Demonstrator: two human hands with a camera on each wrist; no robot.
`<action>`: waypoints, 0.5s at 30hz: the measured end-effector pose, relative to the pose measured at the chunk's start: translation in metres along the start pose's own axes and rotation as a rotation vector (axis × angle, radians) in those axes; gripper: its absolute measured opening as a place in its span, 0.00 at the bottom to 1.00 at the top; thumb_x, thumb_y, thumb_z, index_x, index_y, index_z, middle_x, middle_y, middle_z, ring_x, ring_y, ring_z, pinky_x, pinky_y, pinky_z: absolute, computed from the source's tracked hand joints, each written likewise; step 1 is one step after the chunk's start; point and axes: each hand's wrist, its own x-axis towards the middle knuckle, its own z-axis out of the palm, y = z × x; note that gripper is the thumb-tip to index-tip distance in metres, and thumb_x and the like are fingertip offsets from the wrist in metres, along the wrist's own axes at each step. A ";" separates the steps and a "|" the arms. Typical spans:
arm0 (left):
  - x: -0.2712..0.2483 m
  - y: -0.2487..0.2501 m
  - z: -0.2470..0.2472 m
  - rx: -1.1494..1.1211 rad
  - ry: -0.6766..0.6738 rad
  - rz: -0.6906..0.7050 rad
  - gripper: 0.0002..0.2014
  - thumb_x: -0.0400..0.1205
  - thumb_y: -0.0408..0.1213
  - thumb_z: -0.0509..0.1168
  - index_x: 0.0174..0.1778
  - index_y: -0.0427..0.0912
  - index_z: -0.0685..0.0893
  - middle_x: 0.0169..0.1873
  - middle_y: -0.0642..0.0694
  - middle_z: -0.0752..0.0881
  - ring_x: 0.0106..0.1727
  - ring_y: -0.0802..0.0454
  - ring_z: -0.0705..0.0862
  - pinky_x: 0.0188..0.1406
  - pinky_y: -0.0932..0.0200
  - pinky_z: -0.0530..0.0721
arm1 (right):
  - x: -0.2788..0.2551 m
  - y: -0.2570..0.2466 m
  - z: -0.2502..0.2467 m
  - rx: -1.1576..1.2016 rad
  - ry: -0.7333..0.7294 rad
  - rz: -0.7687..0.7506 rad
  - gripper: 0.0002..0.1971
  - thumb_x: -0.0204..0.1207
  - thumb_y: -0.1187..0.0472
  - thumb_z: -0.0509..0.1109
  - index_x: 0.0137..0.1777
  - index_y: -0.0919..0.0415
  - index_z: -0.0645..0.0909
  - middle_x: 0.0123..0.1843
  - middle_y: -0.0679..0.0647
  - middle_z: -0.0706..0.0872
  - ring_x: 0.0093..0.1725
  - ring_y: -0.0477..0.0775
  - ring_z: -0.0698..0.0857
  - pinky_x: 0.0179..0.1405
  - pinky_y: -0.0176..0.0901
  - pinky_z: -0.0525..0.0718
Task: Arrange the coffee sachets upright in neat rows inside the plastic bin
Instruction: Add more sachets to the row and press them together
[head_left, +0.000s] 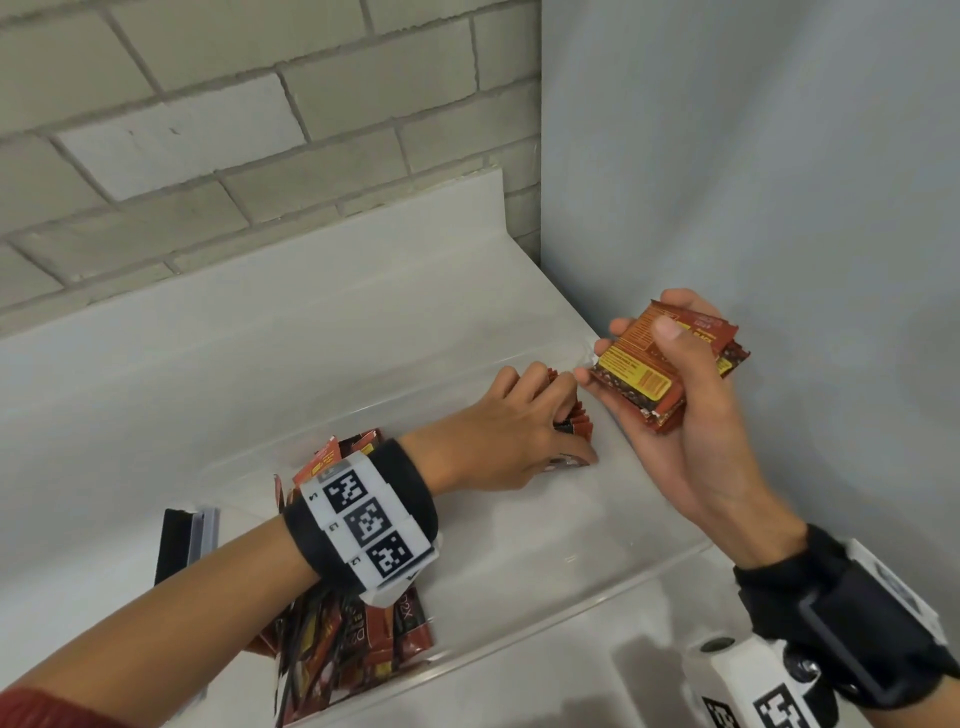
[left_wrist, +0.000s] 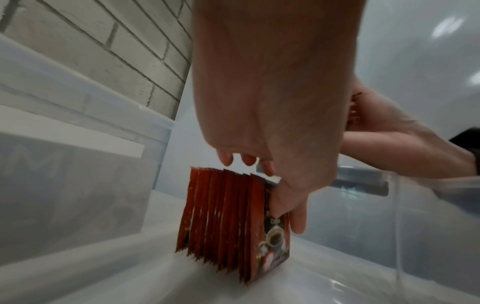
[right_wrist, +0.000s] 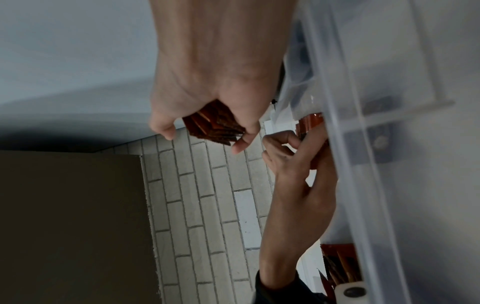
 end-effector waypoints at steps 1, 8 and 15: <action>0.001 -0.001 0.002 0.018 0.045 0.012 0.16 0.78 0.38 0.63 0.58 0.60 0.85 0.53 0.43 0.67 0.51 0.46 0.63 0.41 0.51 0.68 | 0.000 0.000 0.000 0.003 0.002 0.002 0.31 0.49 0.45 0.88 0.53 0.45 0.81 0.52 0.55 0.86 0.52 0.54 0.88 0.65 0.62 0.82; 0.003 -0.003 0.008 0.050 0.127 -0.003 0.12 0.77 0.41 0.70 0.55 0.59 0.85 0.52 0.45 0.67 0.49 0.46 0.64 0.41 0.50 0.73 | -0.001 0.000 0.001 0.007 0.009 0.008 0.29 0.49 0.46 0.88 0.51 0.44 0.82 0.52 0.55 0.86 0.52 0.54 0.88 0.66 0.62 0.82; 0.001 -0.002 0.001 -0.049 0.129 0.001 0.17 0.81 0.49 0.51 0.55 0.61 0.85 0.53 0.47 0.65 0.50 0.47 0.64 0.44 0.49 0.73 | -0.002 -0.002 0.001 0.084 -0.023 0.060 0.16 0.67 0.56 0.75 0.54 0.50 0.78 0.49 0.56 0.85 0.49 0.55 0.87 0.66 0.63 0.79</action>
